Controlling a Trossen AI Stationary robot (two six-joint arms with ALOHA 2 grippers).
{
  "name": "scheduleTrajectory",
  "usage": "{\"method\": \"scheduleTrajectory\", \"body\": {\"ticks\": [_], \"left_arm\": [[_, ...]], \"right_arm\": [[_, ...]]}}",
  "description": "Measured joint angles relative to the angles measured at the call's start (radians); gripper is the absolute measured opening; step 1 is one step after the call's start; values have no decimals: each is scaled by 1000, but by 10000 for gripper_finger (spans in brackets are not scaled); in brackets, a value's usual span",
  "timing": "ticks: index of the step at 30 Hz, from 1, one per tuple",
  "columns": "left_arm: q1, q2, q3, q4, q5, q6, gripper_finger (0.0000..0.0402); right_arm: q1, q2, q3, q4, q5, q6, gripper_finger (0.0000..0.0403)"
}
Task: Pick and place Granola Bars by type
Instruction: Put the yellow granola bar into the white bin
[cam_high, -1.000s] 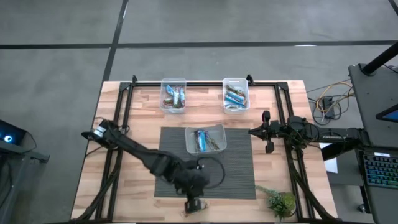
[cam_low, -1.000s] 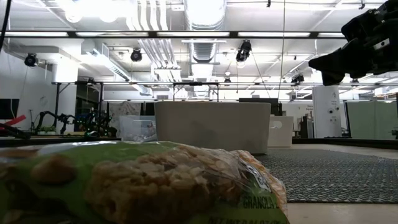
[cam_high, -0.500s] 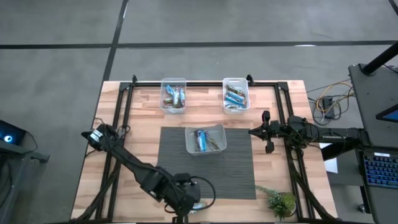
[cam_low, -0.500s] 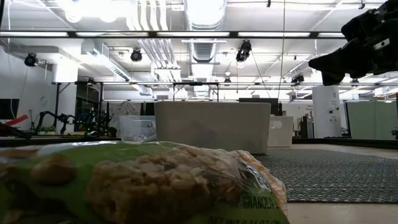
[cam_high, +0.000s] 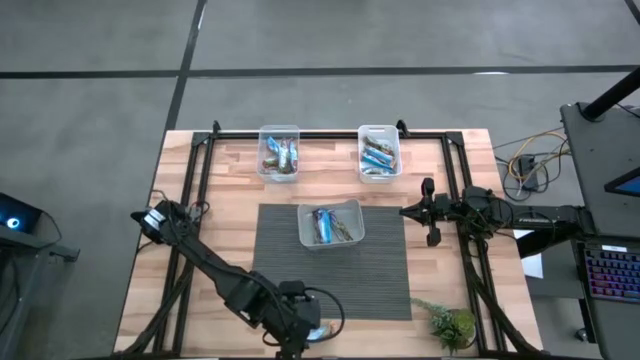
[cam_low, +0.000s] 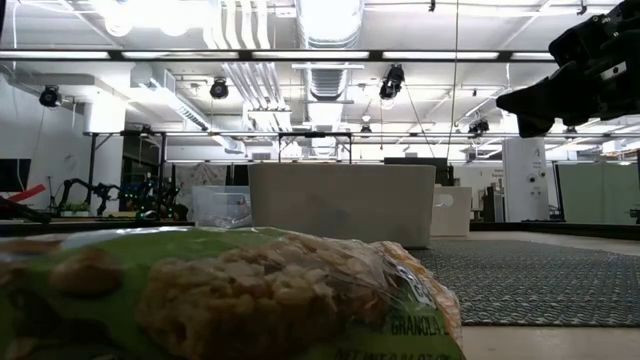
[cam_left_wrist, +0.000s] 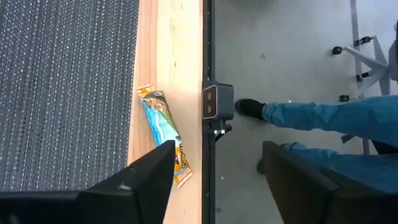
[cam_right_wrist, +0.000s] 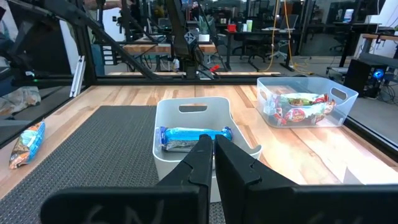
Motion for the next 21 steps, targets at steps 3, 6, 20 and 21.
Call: {"method": "scheduleTrajectory", "body": {"ticks": [3, 6, 20, 21], "left_arm": [[0, 0, -11, 5, -4, -1, 231], [0, 8, -27, 3, -13, -6, 233], [16, 79, 19, 6, -11, -62, 232], [19, 86, 34, -7, -9, -62, 231]], "right_arm": [[0, 0, 0, 0, 0, 0, 9], [0, 0, 0, 0, 0, 0, 9], [0, -1, 0, 0, 0, 0, 9], [0, -1, 0, 0, 0, 0, 9]]}}
